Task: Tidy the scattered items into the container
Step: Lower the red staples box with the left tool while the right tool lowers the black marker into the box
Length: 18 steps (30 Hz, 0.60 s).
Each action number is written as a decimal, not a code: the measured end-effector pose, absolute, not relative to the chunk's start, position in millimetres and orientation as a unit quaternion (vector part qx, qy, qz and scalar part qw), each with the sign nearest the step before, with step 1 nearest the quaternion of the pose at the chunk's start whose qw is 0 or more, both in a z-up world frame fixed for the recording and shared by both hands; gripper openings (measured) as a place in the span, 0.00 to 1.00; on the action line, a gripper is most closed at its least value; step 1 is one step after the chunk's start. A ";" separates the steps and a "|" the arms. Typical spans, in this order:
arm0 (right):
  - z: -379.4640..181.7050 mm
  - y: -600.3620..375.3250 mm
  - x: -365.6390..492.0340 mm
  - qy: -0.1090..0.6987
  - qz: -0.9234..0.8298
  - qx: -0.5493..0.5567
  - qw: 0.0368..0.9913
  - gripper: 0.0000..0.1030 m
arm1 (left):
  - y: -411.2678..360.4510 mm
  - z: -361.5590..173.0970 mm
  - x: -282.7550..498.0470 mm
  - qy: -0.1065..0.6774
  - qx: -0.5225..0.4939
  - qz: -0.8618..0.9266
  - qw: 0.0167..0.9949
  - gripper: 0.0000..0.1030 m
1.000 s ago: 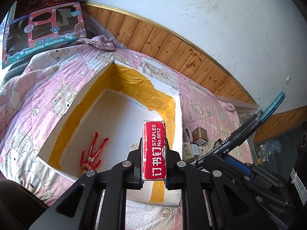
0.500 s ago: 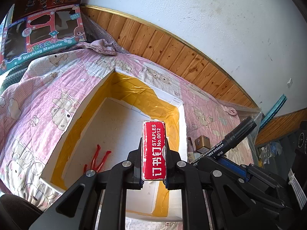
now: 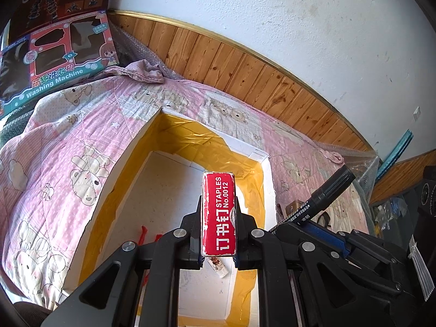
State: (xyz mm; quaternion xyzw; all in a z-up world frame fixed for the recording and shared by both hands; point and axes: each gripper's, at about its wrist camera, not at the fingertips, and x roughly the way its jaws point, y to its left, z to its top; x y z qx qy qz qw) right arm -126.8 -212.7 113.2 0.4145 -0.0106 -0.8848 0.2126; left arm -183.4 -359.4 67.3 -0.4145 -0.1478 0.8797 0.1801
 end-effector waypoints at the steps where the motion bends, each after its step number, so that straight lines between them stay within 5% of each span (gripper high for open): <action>1: 112.1 -212.6 -129.8 -0.010 -0.884 0.416 0.212 0.13 | -358.4 67.5 -186.2 -0.146 -0.415 0.880 0.181 0.14; 18: 80.2 -206.9 -181.6 -0.023 -0.861 0.464 0.207 0.13 | -340.6 48.9 -231.5 -0.129 -0.448 0.865 0.188 0.14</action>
